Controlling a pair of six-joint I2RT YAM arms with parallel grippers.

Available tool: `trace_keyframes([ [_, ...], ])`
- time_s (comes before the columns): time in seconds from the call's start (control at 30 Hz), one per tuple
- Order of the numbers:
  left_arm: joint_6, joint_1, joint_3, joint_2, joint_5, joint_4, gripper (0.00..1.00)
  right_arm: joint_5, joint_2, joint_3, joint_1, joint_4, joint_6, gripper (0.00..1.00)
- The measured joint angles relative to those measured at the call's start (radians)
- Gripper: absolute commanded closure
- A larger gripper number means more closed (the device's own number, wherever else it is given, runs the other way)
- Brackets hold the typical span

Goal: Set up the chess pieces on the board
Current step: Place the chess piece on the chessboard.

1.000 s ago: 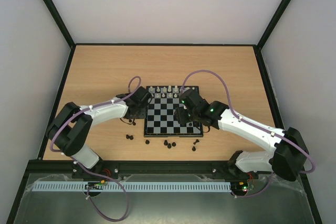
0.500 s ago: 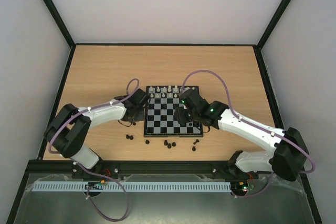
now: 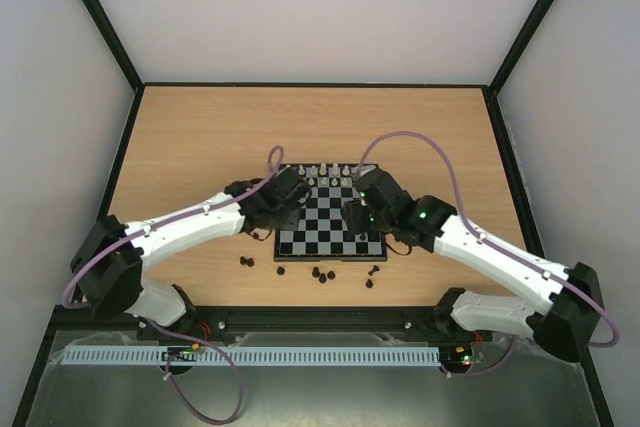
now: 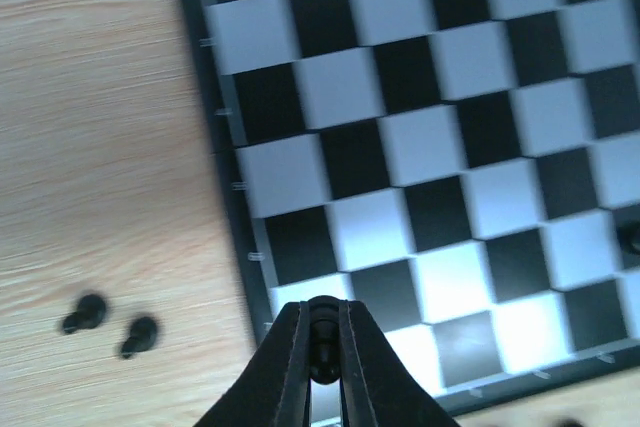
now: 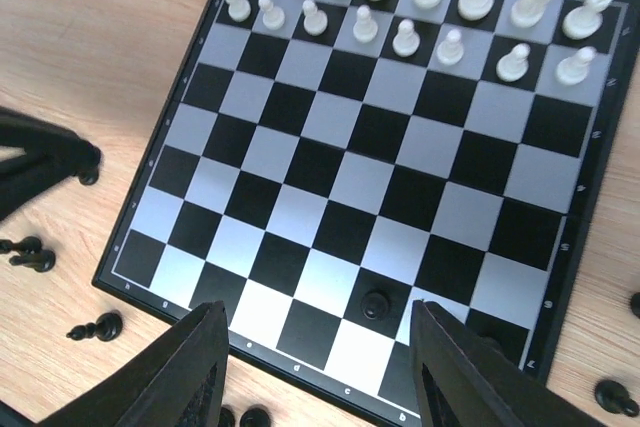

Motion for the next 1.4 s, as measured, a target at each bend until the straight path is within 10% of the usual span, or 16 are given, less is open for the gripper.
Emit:
trace_keyframes([
  [0.53,0.018,-0.2,0.294,0.356,0.045,-0.001,0.98,0.137,-0.206,0.092,0.0,-0.161,0.026,0.45],
  [1.4,0.018,-0.241,0.351,0.483,0.098,0.04,0.81,0.202,-0.23,0.091,-0.012,-0.243,0.028,0.44],
])
